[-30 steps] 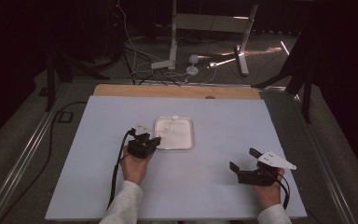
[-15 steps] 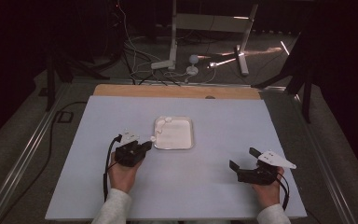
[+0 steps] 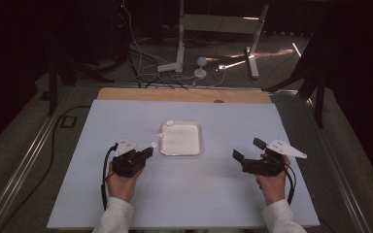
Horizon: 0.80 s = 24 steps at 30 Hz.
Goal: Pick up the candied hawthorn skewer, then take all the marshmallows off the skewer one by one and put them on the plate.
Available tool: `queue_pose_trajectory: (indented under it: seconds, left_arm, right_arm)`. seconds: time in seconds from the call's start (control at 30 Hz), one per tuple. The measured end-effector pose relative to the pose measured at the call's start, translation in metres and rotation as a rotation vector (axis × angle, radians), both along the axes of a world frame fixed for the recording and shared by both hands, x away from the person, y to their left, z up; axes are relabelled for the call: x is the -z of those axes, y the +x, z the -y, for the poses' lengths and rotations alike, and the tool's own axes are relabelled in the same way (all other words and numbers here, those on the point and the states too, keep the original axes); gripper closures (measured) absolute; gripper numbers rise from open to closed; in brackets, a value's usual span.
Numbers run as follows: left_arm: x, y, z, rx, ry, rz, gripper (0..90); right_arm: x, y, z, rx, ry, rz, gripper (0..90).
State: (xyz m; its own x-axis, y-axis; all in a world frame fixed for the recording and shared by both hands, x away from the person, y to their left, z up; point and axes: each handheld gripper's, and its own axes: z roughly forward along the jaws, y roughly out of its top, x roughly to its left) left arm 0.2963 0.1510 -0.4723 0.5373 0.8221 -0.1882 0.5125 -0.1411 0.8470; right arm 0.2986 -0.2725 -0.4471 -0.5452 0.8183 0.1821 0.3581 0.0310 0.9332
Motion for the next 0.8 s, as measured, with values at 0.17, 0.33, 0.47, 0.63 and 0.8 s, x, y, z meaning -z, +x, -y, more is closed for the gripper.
queue_pose_trajectory:
  seconds: [0.17,0.33,0.47,0.63,0.8]
  left_arm:
    - [-0.001,-0.001,0.001,0.012,-0.002,0.020,89.6]
    - [-0.001,-0.003,0.003,0.012,0.008,0.032,89.5]
    - [-0.001,-0.004,0.005,0.017,0.015,0.048,89.5]
    - [-0.001,-0.005,0.008,0.028,0.020,0.055,89.6]
    - [-0.002,-0.005,0.008,0.029,0.019,0.062,89.6]
  right_arm:
    - [-0.015,0.019,-0.017,-0.033,0.010,-0.011,1.2]
    - [-0.024,0.032,-0.035,-0.057,-0.008,-0.018,1.2]
    - [-0.029,0.046,-0.057,-0.090,-0.007,-0.042,1.2]
    - [-0.031,0.056,-0.079,-0.137,0.018,-0.055,1.1]
    - [-0.033,0.065,-0.099,-0.173,0.015,-0.079,1.1]
